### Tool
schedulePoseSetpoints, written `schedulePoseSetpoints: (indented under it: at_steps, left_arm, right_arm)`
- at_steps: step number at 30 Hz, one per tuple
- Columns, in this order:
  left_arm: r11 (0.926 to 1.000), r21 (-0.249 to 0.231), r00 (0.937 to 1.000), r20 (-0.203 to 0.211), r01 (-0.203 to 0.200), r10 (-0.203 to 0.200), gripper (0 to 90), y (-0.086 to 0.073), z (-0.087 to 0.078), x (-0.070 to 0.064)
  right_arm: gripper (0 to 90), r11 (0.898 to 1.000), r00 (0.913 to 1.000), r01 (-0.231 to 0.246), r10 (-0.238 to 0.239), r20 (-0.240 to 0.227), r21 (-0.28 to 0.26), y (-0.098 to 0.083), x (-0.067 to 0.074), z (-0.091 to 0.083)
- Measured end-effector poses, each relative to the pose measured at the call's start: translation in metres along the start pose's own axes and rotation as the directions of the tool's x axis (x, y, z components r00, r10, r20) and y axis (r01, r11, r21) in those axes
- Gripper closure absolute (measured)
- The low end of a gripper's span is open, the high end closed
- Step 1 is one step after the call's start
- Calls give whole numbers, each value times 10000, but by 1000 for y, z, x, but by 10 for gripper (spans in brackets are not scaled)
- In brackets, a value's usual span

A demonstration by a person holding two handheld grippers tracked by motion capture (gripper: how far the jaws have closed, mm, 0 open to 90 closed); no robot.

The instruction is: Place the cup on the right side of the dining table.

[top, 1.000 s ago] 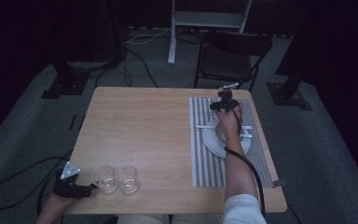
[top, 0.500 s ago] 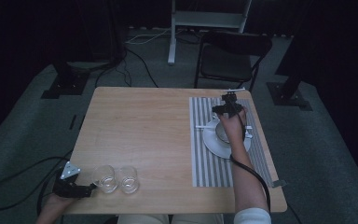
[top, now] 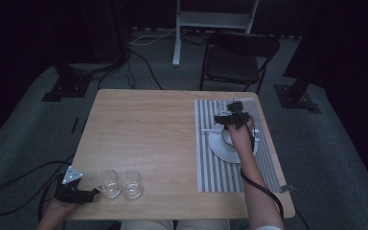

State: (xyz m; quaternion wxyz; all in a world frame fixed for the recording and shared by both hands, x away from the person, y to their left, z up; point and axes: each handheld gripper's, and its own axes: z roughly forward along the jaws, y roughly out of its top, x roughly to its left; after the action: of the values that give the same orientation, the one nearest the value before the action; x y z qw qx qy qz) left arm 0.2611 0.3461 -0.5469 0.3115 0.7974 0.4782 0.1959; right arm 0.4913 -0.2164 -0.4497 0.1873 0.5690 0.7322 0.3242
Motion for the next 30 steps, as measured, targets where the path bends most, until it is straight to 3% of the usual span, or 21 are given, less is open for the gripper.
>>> schedulePoseSetpoints:
  at_steps: [6, 9, 16, 25, 30]
  left_arm:
    - [10000, 4, 10000, 1, -6, 6, 6, 0, 0, 0]
    - [10000, 0, 10000, 2, 0, 0, 6, 0, 0, 0]
    - [10000, 4, 10000, -4, 2, -2, 6, 0, 0, 0]
    - [10000, 4, 10000, -4, 3, -3, 6, 0, 0, 0]
    - [10000, 4, 10000, -9, 7, -7, 6, 0, 0, 0]
  right_arm:
    - [129, 9982, 9983, 501, -510, -274, -322, -18, 10, -11]
    - [129, 9962, 9979, 532, -556, -336, -686, -26, 13, -19]
    - [129, 9925, 9927, 812, -887, -818, -915, -46, 25, -35]
    - [129, 9860, 9896, 776, -941, -1087, -1473, -77, 30, -51]
    - [129, 9864, 9892, 729, -904, -1155, -1474, -93, 27, -59]
